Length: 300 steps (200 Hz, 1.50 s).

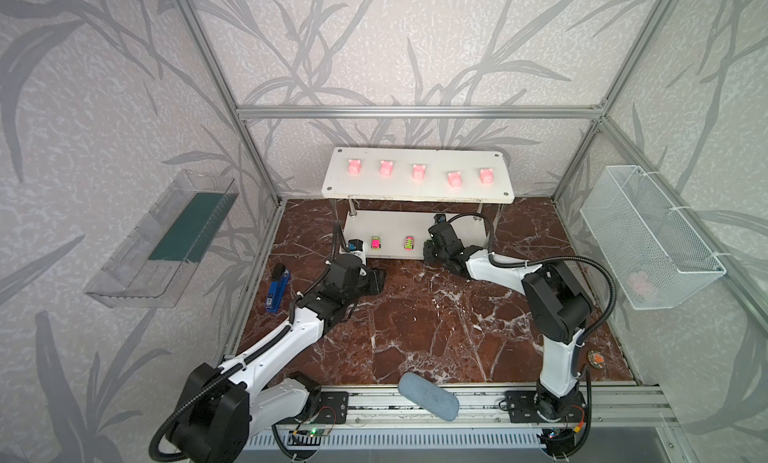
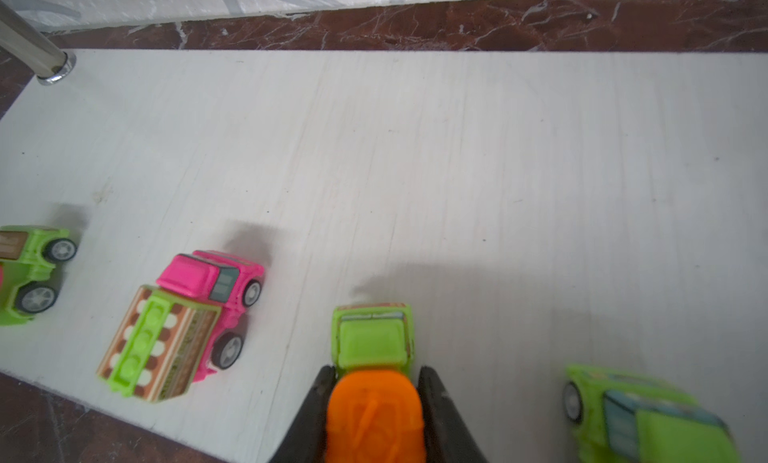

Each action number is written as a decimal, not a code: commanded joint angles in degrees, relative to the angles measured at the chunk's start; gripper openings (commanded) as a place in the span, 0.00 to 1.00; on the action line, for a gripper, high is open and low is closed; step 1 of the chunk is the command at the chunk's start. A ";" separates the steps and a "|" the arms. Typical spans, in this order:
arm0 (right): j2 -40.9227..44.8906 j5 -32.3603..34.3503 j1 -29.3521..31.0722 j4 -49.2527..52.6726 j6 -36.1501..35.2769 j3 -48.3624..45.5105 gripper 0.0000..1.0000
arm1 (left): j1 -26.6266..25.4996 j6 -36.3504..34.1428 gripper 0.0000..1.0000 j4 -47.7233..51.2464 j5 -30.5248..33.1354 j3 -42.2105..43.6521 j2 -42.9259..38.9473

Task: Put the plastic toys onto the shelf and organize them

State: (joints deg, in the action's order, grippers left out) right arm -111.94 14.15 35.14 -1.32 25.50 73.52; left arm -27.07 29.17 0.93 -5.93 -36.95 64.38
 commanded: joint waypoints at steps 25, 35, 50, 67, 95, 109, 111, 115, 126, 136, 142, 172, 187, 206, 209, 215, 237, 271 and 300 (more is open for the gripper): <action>0.60 3.38 -0.06 5.64 2.49 1.93 0.30 | -0.26 0.50 0.48 -1.63 -0.20 0.99 -0.75; 0.72 3.90 0.14 5.96 2.41 1.98 0.30 | -0.28 0.53 0.48 -1.72 -0.21 1.16 -0.82; 0.71 4.17 0.20 6.36 2.41 2.21 0.30 | -0.27 0.54 0.48 -1.98 -0.26 1.35 -1.01; 0.42 4.14 0.28 6.97 2.45 2.73 0.31 | -0.31 0.54 0.48 -1.94 -0.30 1.49 -1.09; 0.35 4.04 0.56 7.36 2.28 3.37 0.34 | -0.28 0.54 0.48 -2.05 -0.31 1.77 -1.36; 0.41 3.87 0.73 7.39 2.02 3.55 0.36 | -0.33 0.54 0.48 -2.07 -0.30 1.86 -1.45; 0.41 3.73 0.72 7.39 1.95 3.56 0.37 | -0.30 0.54 0.48 -2.05 -0.28 1.85 -1.45; 0.41 3.63 0.74 7.29 1.97 3.65 0.37 | -0.27 0.54 0.48 -2.05 -0.20 1.88 -1.53; 0.48 3.42 0.73 7.30 1.84 3.74 0.39 | -0.26 0.54 0.48 -2.05 -0.17 1.96 -1.54; 0.50 3.09 0.88 7.30 1.77 3.87 0.41 | -0.25 0.54 0.48 -2.07 -0.22 1.97 -1.54; 0.54 2.92 0.82 7.28 1.75 3.96 0.42 | -0.33 0.52 0.48 -2.19 -0.22 1.97 -1.54; 0.98 1.70 0.82 7.04 1.75 4.19 0.46 | -0.26 0.54 0.48 -2.15 -0.19 1.87 -1.55; 1.26 1.41 0.88 7.04 1.91 4.12 0.46 | -0.25 0.54 0.48 -2.20 -0.30 1.84 -1.45; 2.02 1.24 0.82 6.95 1.85 4.00 0.47 | -0.26 0.54 0.48 -2.27 -0.33 1.79 -1.38; 2.14 1.15 0.85 6.79 1.77 3.93 0.47 | -0.26 0.54 0.48 -2.27 -0.36 1.73 -1.39; 2.39 1.06 0.88 6.79 1.68 4.00 0.47 | -0.31 0.54 0.48 -2.25 -0.35 1.68 -1.28; 3.09 0.86 0.89 7.12 1.23 4.33 0.48 | -0.26 0.53 0.48 -2.36 -0.44 1.62 -1.09; 3.92 2.17 0.90 7.77 0.52 4.58 0.50 | -0.25 0.71 0.48 -2.65 -0.53 1.62 -0.86; 5.71 1.76 0.84 5.60 -0.36 3.19 0.52 | -0.27 0.71 0.48 -2.42 -0.48 1.72 -1.09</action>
State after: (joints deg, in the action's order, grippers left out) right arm -110.30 15.51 35.83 5.43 26.41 76.44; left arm -27.07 29.58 -0.54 -6.11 -35.46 63.99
